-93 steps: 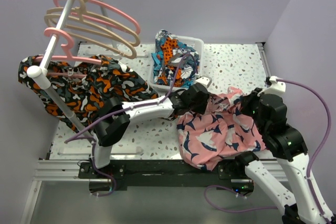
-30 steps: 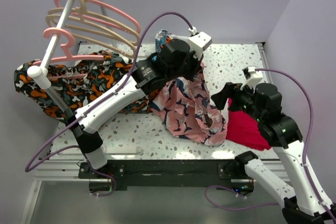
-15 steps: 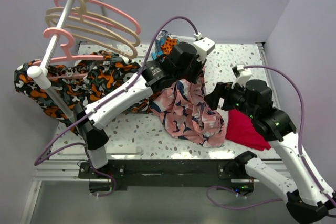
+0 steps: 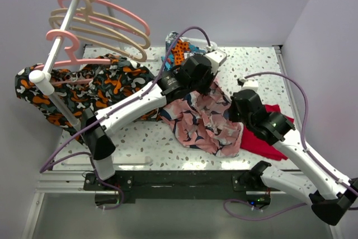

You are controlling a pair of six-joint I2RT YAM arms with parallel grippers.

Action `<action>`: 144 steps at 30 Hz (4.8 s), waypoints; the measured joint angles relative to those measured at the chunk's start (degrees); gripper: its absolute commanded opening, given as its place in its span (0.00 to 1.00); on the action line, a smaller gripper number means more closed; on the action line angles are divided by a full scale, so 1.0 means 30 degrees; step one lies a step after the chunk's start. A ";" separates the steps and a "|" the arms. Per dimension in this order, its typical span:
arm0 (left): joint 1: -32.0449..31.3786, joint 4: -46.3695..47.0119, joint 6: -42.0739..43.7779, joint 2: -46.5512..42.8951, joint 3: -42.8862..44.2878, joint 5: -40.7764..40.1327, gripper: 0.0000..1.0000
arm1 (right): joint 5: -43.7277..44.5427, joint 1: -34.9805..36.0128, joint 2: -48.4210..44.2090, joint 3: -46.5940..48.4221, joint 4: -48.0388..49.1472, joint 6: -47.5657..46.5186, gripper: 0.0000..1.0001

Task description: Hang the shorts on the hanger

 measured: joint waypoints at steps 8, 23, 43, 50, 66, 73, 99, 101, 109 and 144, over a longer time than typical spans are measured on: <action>-0.0051 0.3002 -0.1027 -0.1785 -0.6178 -0.0087 0.26 | 0.3016 0.0022 -0.0656 0.2696 -0.2164 0.0539 0.00; -0.0022 0.5894 -0.2346 -0.2412 -0.8932 -0.0299 0.00 | 0.4721 0.0022 0.1625 0.7803 -0.4437 -0.0845 0.00; -0.3096 0.2506 -0.2703 -0.6943 -0.1268 -0.2790 0.00 | 0.6608 -0.0015 0.6018 2.0713 -0.2645 -0.7730 0.03; -0.1348 0.2776 -0.3104 -0.6047 -0.6353 -0.3315 0.00 | 0.3738 -0.2922 0.4466 0.9012 -0.1253 -0.5246 0.23; -0.0372 0.4350 -0.3038 -0.3475 -0.9668 -0.1880 0.61 | -0.4379 -0.5625 0.2543 0.4619 -0.1443 -0.2273 0.90; -0.0430 0.4466 -0.2193 -0.3548 -0.9675 -0.0991 0.86 | -0.7016 -0.5625 0.1960 0.6980 0.0204 -0.2280 0.95; -0.1406 0.5632 -0.1610 -1.2961 -1.8039 0.1566 0.76 | -1.7821 -0.1836 1.6385 2.2695 0.6870 -0.4976 0.66; -0.1428 0.5807 -0.2033 -1.3457 -1.8870 0.1719 0.73 | -1.7806 -0.0794 1.7252 2.3343 0.6819 -0.5231 0.65; -0.1545 0.5617 -0.3388 -1.4324 -2.1449 0.1902 0.70 | -1.7150 0.0678 1.9074 2.4261 0.6798 -0.6084 0.64; -0.1559 0.5333 -0.4087 -1.5424 -2.1886 0.1246 0.70 | -1.5001 0.2565 2.3445 2.8268 0.6936 -0.7817 0.00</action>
